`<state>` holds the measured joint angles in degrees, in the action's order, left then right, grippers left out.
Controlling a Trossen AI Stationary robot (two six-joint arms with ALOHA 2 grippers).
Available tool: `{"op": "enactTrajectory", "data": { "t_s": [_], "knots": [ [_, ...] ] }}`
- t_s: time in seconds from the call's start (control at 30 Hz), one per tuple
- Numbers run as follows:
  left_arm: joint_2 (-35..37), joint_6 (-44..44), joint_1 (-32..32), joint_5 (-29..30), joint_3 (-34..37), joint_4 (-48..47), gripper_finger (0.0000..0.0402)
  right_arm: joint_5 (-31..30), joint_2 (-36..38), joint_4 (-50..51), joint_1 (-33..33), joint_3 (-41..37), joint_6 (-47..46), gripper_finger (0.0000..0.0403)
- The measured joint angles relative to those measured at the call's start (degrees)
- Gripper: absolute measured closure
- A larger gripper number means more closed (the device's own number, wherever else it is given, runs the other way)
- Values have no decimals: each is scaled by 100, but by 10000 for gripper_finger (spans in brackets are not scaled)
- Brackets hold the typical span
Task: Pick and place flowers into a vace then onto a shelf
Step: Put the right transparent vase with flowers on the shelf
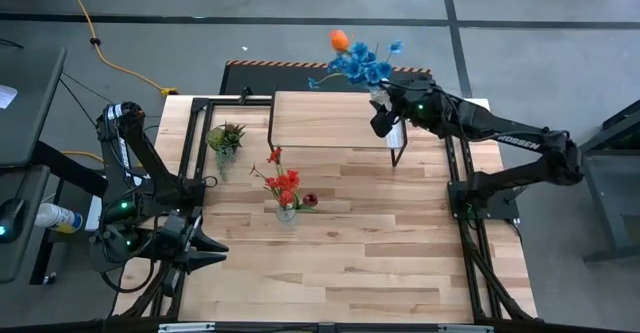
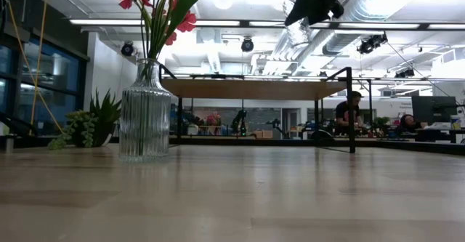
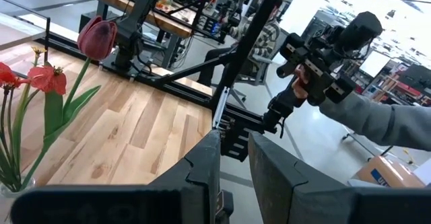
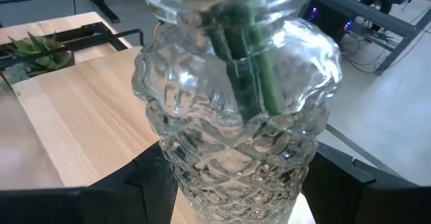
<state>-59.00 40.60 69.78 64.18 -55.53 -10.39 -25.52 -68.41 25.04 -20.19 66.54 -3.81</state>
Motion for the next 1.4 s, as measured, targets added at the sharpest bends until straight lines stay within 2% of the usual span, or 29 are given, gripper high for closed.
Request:
{"op": "enactTrajectory", "data": {
  "t_s": [0.5,0.73,1.4],
  "knots": [
    [0,0,0,-2,0,-3,289,28,699,318,-246,2,-172,159],
    [0,-14,0,-4,0,-13,289,194,640,326,-244,2,-250,159],
    [0,-42,-2,-13,0,-16,289,197,611,128,-244,-19,-307,159]
  ]
}}
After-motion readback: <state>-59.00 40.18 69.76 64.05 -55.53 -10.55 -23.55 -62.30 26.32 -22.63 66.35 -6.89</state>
